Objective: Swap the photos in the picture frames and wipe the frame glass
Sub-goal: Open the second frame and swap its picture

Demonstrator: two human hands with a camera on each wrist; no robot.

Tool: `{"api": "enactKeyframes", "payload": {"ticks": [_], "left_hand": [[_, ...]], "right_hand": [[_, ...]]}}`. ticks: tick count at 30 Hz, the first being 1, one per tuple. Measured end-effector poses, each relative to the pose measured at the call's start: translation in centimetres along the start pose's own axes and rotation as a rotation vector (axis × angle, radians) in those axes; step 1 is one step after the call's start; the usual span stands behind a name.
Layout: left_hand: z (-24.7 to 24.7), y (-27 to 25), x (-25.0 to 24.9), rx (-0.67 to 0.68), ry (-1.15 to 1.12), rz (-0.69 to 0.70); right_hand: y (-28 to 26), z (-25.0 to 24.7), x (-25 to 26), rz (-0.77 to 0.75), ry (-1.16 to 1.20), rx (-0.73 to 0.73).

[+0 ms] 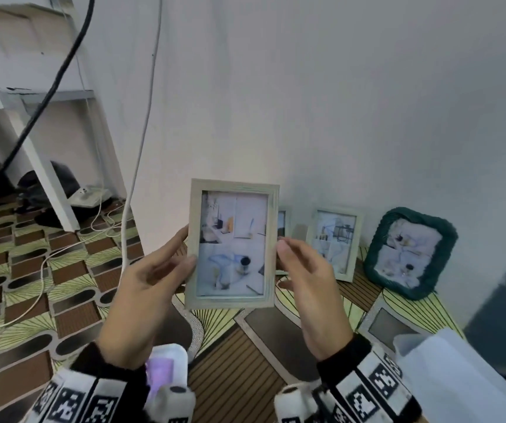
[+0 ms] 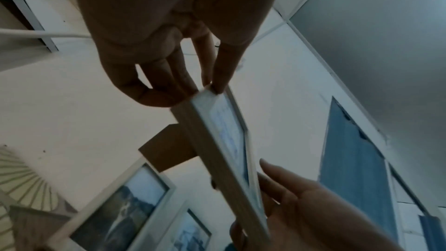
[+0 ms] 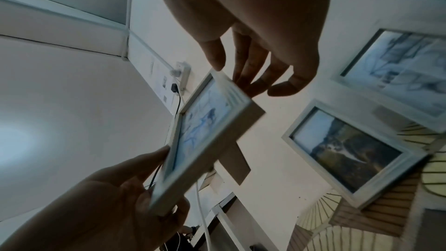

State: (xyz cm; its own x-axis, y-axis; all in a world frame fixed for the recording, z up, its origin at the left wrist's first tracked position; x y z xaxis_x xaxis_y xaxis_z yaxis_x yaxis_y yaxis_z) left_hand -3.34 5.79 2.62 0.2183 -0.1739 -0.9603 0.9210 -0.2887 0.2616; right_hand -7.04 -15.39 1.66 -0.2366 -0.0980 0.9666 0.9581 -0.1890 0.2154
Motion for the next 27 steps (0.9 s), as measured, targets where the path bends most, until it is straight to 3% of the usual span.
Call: {"api": "enactKeyframes", "payload": {"ticks": [4,8,13,19,27], "left_hand": [[2.1,-3.5,0.2,0.102,-0.041,-0.059],[3.9,-6.5,1.5,0.138,-0.077,-0.155],[5.4,-9.2,2.8,0.208,-0.082,-0.249],[5.5,-10.7,4.5,0.333,0.095,-0.265],[5.1,-11.0,6.5,0.469,0.216,-0.416]], "right_hand": [[-3.5,-3.3,0.3,0.017,0.057,-0.012],[-7.1,-5.8,-0.2,0.135,0.285,0.048],[-10.6,-7.6,-1.1,0.299,0.302,0.089],[-12.2,-8.5,-3.0,0.526,0.334,0.092],[-12.5,-8.5,-5.0,0.721,0.388,0.045]]}}
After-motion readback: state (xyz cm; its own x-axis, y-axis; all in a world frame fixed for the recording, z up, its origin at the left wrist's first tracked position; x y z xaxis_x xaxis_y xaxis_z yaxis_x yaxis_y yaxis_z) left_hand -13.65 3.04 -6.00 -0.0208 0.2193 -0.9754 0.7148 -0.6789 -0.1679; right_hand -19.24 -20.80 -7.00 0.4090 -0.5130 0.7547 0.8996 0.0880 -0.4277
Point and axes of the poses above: each hand's wrist, its own y-axis towards the middle knuckle, its own z-axis out of the palm, x = y × z, the point moved 1 cm from there along y, towards the middle knuckle, and after that the axes turned 7 degrees about x, right-handed, at the moved point
